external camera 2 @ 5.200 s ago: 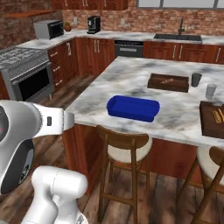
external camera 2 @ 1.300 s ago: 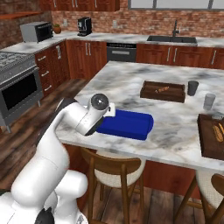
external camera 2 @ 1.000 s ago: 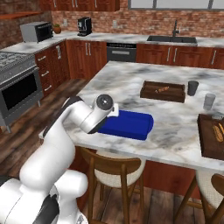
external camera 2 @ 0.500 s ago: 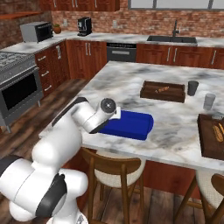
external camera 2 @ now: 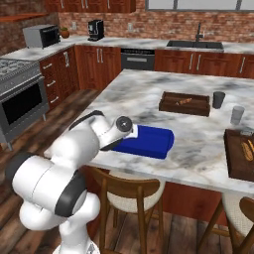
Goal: Take the cupcakes from the fridge and place them on the empty tray on the dining counter.
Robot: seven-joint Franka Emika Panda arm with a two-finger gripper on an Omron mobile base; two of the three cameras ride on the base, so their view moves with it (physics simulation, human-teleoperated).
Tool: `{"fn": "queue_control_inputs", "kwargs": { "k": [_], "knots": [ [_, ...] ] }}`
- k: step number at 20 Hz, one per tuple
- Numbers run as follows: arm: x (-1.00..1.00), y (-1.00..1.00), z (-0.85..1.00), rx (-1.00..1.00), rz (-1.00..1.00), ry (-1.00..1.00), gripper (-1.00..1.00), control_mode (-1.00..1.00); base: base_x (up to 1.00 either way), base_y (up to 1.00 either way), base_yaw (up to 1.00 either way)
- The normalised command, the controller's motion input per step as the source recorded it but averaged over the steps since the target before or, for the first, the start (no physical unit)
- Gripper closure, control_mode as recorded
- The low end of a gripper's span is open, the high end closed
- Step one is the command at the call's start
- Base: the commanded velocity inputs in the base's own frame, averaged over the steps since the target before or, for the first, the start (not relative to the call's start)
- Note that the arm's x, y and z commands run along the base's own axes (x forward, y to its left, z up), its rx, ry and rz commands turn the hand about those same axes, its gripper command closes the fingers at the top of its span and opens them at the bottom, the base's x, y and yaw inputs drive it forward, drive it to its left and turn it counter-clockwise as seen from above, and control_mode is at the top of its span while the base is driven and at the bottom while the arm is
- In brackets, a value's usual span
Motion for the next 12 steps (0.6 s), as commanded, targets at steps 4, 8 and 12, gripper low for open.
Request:
{"fn": "queue_control_inputs", "kwargs": {
  "k": [4, 8, 12],
  "knots": [
    [0.31, 0.00, -0.30, 0.00, 0.00, 0.00, 1.00, -1.00, 0.00, 0.00, 0.00],
    [0.31, 0.00, -0.25, 0.00, 0.00, 0.00, 1.00, -1.00, 0.00, 0.00, 0.00],
    [0.31, 0.00, -0.24, 0.00, 0.00, 0.00, 1.00, -1.00, 0.00, 0.00, 0.00]
  ]
}}
